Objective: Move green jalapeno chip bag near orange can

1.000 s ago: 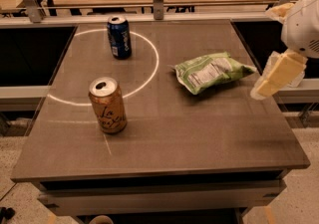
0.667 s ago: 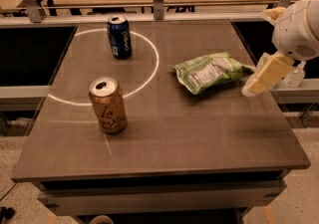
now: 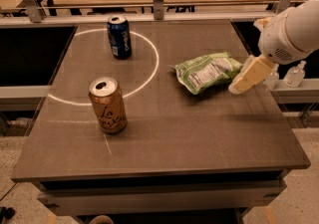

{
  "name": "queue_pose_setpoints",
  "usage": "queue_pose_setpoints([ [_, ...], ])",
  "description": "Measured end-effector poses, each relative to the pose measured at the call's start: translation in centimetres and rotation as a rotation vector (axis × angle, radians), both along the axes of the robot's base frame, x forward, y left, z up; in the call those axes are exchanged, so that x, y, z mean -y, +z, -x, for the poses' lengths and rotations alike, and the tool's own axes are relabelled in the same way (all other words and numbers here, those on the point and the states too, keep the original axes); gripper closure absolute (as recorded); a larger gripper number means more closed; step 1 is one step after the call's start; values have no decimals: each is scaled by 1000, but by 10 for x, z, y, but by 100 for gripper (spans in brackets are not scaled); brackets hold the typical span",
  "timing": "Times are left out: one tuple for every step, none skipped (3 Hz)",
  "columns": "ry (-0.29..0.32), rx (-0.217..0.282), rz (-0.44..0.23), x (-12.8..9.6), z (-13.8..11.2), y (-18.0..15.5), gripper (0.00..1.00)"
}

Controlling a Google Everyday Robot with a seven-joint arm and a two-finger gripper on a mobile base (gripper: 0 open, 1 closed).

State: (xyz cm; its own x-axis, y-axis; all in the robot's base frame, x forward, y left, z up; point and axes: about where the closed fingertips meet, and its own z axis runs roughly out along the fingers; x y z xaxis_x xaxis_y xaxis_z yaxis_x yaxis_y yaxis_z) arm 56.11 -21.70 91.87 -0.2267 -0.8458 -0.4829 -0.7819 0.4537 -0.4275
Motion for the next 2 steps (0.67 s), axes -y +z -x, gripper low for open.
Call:
queue_pose_setpoints([
  [-28,-79,-66,-2,-20,-29,0],
  [-29,-79,-66,-2,-20,-29,0],
])
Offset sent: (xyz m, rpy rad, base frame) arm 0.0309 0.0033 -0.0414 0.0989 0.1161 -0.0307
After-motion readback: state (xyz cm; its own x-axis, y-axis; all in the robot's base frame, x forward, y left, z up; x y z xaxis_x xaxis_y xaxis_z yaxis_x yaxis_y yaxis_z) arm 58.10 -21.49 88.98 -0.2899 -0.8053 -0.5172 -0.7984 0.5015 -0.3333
